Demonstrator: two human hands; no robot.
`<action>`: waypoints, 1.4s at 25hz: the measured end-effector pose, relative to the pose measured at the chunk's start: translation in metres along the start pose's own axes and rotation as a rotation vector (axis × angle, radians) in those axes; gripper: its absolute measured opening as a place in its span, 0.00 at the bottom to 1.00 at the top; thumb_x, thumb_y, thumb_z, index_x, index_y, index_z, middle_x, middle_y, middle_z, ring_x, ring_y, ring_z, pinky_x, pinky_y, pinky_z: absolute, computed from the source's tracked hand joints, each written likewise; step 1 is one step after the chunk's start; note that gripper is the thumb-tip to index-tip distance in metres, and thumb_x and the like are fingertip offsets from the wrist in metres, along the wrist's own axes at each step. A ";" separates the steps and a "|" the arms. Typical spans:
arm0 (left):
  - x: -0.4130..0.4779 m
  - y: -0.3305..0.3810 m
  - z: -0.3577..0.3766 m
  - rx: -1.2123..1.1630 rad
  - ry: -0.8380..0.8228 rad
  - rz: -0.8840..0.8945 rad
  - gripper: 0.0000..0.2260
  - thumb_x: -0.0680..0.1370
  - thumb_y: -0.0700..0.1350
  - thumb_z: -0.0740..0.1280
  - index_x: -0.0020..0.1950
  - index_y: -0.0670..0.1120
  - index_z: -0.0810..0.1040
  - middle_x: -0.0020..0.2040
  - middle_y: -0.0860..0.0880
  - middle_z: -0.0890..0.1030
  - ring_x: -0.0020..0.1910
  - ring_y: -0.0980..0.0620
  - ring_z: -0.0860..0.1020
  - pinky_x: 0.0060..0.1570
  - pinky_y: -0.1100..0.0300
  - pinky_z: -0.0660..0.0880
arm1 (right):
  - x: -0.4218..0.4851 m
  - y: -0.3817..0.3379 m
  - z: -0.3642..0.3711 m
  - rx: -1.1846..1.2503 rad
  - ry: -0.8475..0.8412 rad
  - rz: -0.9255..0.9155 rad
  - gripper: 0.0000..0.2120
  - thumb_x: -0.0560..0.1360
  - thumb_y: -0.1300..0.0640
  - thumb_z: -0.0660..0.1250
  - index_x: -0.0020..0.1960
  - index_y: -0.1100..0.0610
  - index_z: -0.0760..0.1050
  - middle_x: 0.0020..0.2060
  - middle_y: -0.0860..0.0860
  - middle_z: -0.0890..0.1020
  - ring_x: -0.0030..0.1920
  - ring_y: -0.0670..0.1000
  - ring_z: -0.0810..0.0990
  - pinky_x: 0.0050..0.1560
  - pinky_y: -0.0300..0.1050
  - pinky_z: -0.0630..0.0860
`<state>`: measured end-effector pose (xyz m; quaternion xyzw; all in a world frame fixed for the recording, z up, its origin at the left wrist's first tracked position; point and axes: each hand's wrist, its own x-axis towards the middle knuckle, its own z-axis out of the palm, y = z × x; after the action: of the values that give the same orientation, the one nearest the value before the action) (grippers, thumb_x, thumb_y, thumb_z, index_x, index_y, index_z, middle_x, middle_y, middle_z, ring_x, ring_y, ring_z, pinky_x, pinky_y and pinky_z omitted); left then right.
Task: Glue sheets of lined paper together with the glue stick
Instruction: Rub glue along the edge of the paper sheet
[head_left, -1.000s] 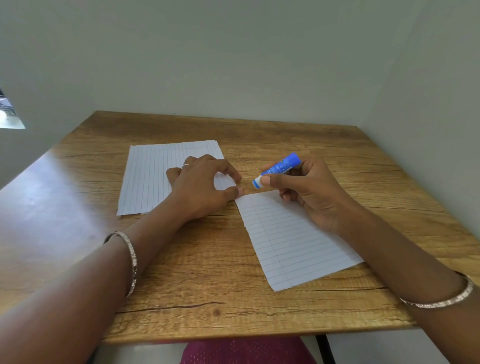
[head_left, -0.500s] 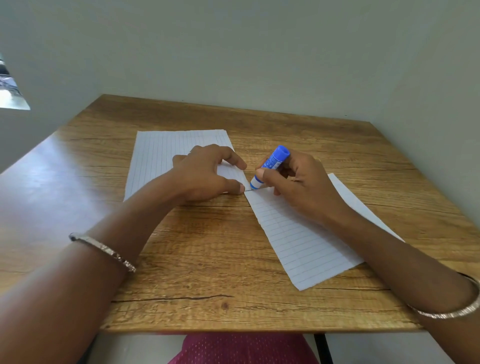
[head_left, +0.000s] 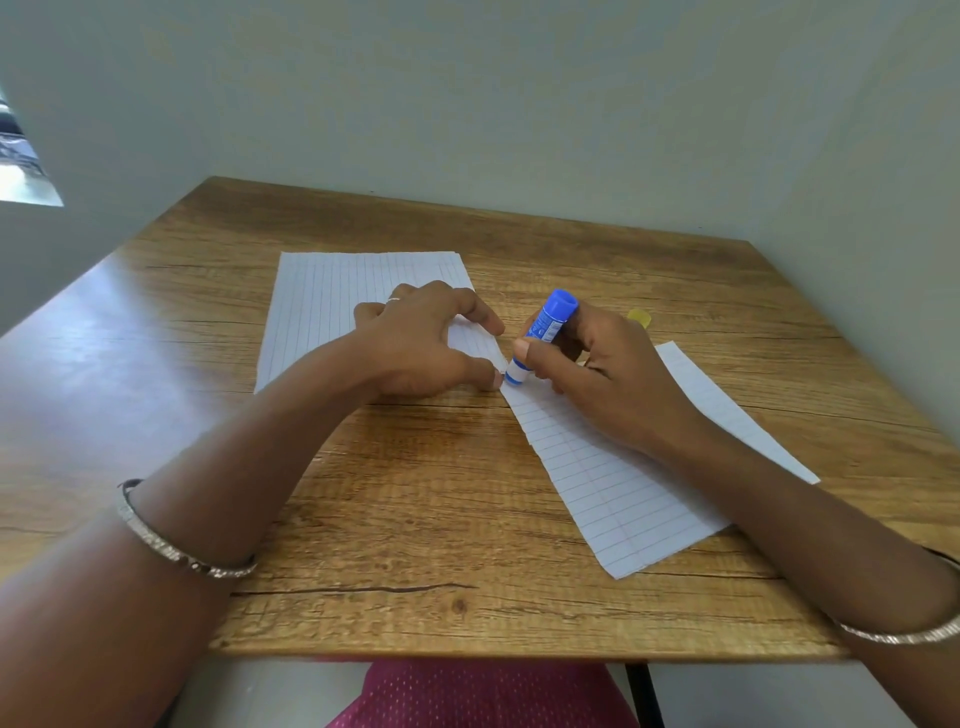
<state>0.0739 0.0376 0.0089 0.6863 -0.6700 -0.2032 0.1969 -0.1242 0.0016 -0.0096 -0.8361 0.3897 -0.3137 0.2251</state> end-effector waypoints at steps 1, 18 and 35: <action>0.000 0.000 0.000 -0.007 0.000 -0.003 0.21 0.71 0.58 0.74 0.62 0.64 0.75 0.59 0.59 0.67 0.72 0.51 0.62 0.67 0.47 0.54 | 0.000 0.000 0.001 -0.009 0.003 -0.006 0.17 0.77 0.42 0.65 0.47 0.56 0.81 0.37 0.54 0.83 0.37 0.53 0.80 0.42 0.57 0.77; 0.001 0.007 0.004 0.057 0.020 -0.056 0.28 0.70 0.59 0.74 0.67 0.67 0.66 0.74 0.52 0.66 0.74 0.45 0.59 0.69 0.44 0.54 | 0.002 -0.002 0.000 -0.110 -0.021 -0.068 0.11 0.80 0.50 0.69 0.49 0.58 0.79 0.36 0.54 0.82 0.35 0.50 0.78 0.37 0.38 0.69; -0.003 0.011 0.001 0.068 -0.060 0.020 0.22 0.73 0.53 0.71 0.58 0.76 0.67 0.77 0.57 0.60 0.75 0.46 0.56 0.69 0.41 0.52 | -0.001 0.004 -0.019 -0.027 -0.044 0.022 0.09 0.78 0.52 0.72 0.46 0.59 0.81 0.37 0.55 0.84 0.36 0.44 0.76 0.39 0.33 0.71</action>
<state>0.0640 0.0406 0.0138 0.6794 -0.6890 -0.1988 0.1553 -0.1401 -0.0031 0.0008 -0.8413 0.3983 -0.2876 0.2257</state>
